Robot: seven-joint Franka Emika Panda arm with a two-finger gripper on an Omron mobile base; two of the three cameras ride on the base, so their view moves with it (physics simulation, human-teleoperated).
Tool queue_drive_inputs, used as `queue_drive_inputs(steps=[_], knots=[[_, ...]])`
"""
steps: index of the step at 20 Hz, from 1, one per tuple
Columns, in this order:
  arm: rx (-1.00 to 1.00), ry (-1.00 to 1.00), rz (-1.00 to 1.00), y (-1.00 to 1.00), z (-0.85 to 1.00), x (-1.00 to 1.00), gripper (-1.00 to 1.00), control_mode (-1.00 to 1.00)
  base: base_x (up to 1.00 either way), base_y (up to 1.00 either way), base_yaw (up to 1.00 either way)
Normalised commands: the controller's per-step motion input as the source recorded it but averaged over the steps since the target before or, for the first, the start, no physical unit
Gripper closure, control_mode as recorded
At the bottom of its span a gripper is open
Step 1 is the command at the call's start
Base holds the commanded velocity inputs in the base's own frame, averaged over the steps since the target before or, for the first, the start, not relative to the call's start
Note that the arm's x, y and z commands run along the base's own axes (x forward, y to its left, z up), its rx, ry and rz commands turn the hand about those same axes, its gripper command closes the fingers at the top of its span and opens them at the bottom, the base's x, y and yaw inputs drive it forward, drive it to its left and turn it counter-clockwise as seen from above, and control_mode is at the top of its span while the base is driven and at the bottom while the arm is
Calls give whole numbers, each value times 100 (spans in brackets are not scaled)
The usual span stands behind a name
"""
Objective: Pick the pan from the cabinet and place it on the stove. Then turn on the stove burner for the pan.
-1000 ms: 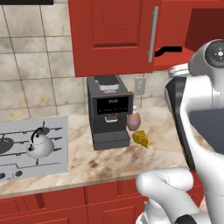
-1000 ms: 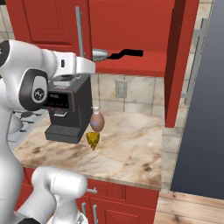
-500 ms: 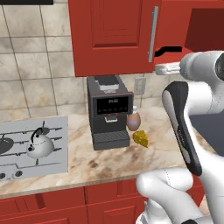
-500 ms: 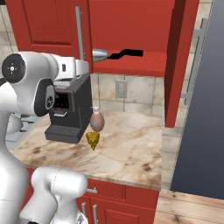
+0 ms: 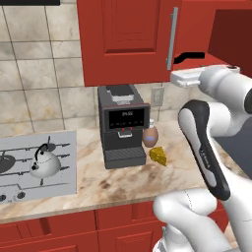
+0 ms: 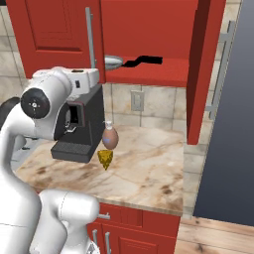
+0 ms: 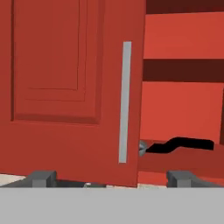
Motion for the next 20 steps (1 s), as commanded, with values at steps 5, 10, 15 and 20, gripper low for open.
queue_drive_inputs(steps=[5, 10, 15, 20], knots=[[0, -10, 1, 5, 28, 14, -100, -100, 0, 0, 0], [0, 0, 0, 0, 3, 33, -100, -100, 0, 0, 0], [0, 0, 0, 0, 0, 52, -100, -100, 0, 0, 0], [2, -7, 0, 0, 0, 48, -100, -100, 0, 0, 0]])
